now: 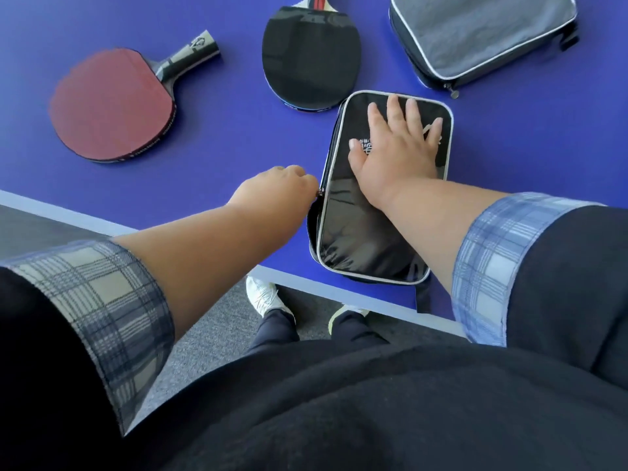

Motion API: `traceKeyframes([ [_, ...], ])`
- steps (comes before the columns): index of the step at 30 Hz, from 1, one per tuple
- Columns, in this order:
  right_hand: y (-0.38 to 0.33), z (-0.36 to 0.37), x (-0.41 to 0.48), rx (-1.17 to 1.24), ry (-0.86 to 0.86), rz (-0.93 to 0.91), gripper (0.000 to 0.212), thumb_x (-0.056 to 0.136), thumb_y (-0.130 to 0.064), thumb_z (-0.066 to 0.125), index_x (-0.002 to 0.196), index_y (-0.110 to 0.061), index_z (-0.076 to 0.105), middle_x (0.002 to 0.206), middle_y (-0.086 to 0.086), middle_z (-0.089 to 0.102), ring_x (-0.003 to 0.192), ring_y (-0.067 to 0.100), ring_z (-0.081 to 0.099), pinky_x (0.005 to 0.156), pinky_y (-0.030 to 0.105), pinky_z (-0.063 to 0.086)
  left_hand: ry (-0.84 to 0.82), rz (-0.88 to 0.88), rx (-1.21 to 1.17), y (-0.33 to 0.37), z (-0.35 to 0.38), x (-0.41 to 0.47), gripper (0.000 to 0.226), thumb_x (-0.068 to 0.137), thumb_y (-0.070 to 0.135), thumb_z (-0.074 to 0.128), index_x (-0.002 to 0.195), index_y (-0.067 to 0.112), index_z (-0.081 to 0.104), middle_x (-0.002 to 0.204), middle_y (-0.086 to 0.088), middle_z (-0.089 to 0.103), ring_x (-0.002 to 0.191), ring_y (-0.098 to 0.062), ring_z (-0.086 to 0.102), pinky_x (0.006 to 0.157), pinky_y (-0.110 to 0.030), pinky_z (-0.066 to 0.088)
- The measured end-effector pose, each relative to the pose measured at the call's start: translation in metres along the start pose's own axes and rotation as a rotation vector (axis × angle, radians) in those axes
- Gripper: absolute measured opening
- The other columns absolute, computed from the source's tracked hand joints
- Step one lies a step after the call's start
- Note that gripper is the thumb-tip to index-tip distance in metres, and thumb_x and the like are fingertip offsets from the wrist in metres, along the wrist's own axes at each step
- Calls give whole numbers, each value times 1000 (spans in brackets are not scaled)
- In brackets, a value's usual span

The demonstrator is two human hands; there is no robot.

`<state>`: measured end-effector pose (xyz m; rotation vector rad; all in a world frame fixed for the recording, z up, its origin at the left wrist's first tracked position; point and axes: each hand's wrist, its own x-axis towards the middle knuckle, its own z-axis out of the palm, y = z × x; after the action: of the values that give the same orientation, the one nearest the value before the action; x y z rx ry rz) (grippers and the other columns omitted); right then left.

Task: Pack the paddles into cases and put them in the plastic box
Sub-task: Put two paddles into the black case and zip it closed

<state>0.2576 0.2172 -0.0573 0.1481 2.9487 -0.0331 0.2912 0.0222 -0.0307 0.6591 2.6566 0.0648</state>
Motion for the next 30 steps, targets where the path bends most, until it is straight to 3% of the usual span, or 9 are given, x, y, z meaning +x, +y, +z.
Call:
traceKeyframes([
  [4,0,-10,1,48,-107,-34,68,98,-58,30,158,-28,20,169,6,9,155,30,-1,119,64,0,20,-7,-14,-9,7,-9,36,82,2,59,109,25,58,91,4,41,76,-19,41,53,-36,42],
  [7,11,-21,-17,101,-158,-260,66,97,-59,32,157,-34,20,168,6,10,155,32,1,118,64,1,28,6,-1,-18,1,-2,41,82,1,57,112,28,59,96,2,45,77,-20,42,54,-36,42],
  [11,19,-15,-63,-139,-242,-550,81,86,-75,17,158,-39,9,169,4,3,155,31,-3,120,60,-1,67,37,23,-18,-2,1,35,87,5,53,113,28,59,102,0,49,90,-25,50,56,-37,38],
  [17,18,6,-68,-168,-92,-514,80,88,-78,15,157,-39,10,169,2,7,155,30,4,121,59,3,92,-58,-7,-15,21,-24,35,84,2,53,111,25,53,103,2,55,91,-25,55,55,-37,40],
  [23,19,14,-66,-126,-50,-517,80,87,-79,11,157,-40,8,169,2,7,155,29,4,121,57,3,197,-166,-155,13,58,-78,14,97,26,49,103,21,61,99,-1,61,96,-29,58,63,-38,43],
  [26,18,14,-66,-135,-53,-516,80,87,-79,8,157,-40,5,169,1,5,155,28,3,121,57,2,223,-232,-276,36,64,-96,25,99,33,45,96,15,61,95,-6,61,89,-33,58,63,-38,41],
  [30,19,14,-67,-140,-31,-519,81,87,-79,5,158,-40,4,169,2,5,155,28,3,122,57,3,192,-298,-378,59,64,-103,26,100,35,43,105,19,63,105,-5,61,90,-29,59,64,-35,41],
])
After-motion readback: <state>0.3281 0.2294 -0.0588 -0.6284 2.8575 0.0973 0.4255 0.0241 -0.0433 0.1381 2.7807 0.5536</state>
